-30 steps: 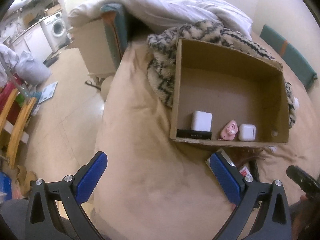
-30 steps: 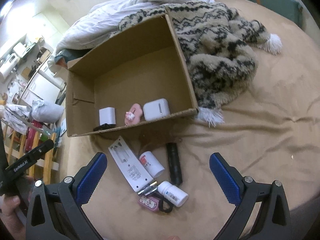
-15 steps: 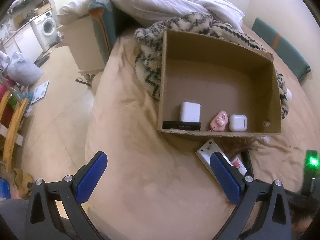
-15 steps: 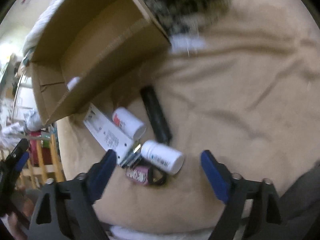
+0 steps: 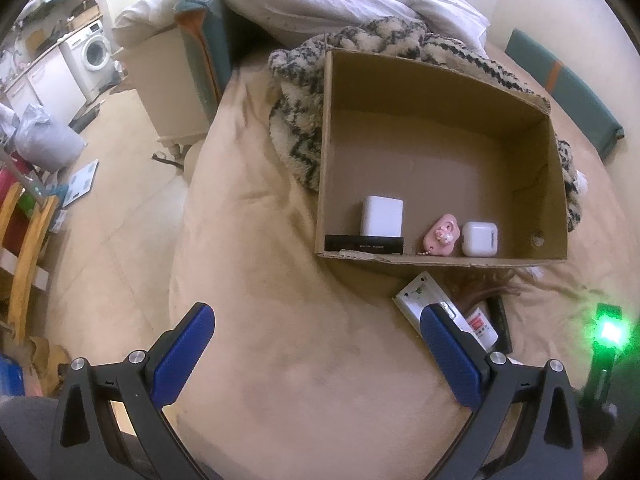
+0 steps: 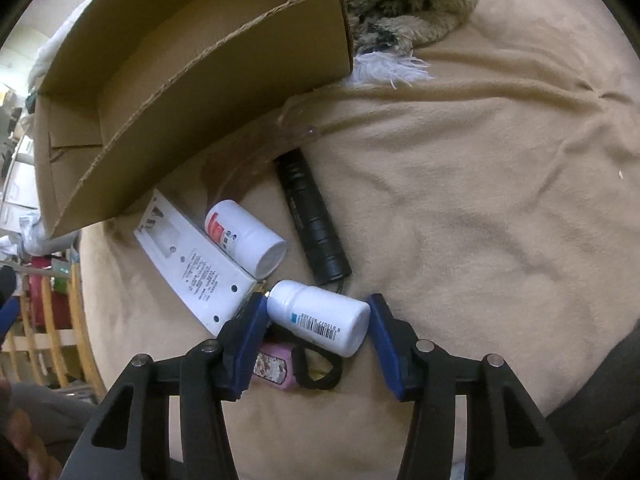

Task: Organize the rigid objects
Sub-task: 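Grasp the white blue-labelled pill bottle with the right gripper, then grasp the white battery-holder remote with the left gripper while the right gripper holds the bottle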

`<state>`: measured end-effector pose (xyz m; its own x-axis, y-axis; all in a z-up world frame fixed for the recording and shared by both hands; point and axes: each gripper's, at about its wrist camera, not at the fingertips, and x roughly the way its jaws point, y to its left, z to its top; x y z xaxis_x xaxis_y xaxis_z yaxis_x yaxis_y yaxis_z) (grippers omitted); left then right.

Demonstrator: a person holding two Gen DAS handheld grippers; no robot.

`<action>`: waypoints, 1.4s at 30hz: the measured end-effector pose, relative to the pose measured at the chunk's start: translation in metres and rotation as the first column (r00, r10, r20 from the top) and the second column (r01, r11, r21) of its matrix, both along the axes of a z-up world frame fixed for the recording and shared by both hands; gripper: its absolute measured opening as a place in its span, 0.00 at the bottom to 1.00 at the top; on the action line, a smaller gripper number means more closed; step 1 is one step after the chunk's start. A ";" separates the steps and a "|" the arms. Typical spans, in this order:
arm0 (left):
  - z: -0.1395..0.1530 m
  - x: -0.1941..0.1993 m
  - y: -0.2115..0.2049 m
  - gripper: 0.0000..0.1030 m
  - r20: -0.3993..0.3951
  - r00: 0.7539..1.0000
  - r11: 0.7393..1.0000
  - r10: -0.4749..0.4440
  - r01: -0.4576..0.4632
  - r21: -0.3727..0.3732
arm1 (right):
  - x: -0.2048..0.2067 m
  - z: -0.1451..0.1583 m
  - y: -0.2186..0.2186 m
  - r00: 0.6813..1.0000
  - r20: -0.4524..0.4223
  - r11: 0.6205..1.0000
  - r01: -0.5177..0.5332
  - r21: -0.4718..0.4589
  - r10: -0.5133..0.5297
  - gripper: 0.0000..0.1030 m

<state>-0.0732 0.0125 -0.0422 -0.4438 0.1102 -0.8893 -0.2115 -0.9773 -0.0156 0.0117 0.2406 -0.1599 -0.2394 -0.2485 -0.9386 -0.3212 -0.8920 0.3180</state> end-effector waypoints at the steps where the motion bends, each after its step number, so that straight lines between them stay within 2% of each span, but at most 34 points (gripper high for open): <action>1: -0.001 0.000 -0.001 0.99 0.002 1.000 1.000 0.003 -0.003 0.002 | 0.002 0.002 0.001 1.000 -0.004 1.000 0.000 0.000 0.000 0.52; 5: -0.002 -0.001 -0.001 0.99 0.002 1.000 1.000 0.007 -0.007 -0.001 | 0.008 0.017 0.005 0.999 -0.036 1.000 0.005 0.009 -0.005 0.52; 12: -0.005 -0.003 -0.003 0.99 0.013 1.000 1.000 0.013 -0.013 -0.007 | 0.014 0.060 0.020 0.988 -0.153 1.000 -0.015 0.027 0.019 0.52; 15: -0.006 -0.004 -0.003 0.99 0.013 1.000 1.000 0.014 -0.014 -0.015 | 0.004 0.082 0.025 0.968 -0.245 0.999 -0.052 -0.009 0.048 0.52; 19: -0.010 -0.004 -0.004 0.99 0.012 1.000 0.999 0.017 -0.017 -0.036 | -0.004 0.115 0.031 0.922 -0.375 0.994 -0.109 -0.022 0.093 0.52; 22: -0.013 -0.006 -0.006 0.99 0.013 1.000 0.998 0.028 -0.028 -0.048 | -0.006 0.136 0.040 0.898 -0.426 0.990 -0.135 -0.026 0.112 0.52; 26: -0.011 -0.009 -0.013 0.99 0.015 0.998 0.998 0.056 -0.056 -0.012 | -0.018 0.152 0.044 0.869 -0.472 0.985 -0.172 -0.005 0.150 0.52; 32: -0.016 -0.013 -0.018 0.99 0.024 0.997 0.997 0.080 -0.080 -0.014 | -0.029 0.159 0.042 0.819 -0.530 0.971 -0.235 0.043 0.221 0.52; 37: -0.031 -0.013 -0.019 0.99 0.069 0.993 0.995 0.091 -0.089 -0.038 | -0.030 0.141 0.044 0.841 -0.506 0.974 -0.225 -0.004 0.192 0.52; 42: -0.047 -0.010 -0.008 0.99 0.138 0.980 0.990 0.143 -0.140 -0.027 | -0.033 0.139 0.047 0.841 -0.513 0.975 -0.220 -0.037 0.171 0.52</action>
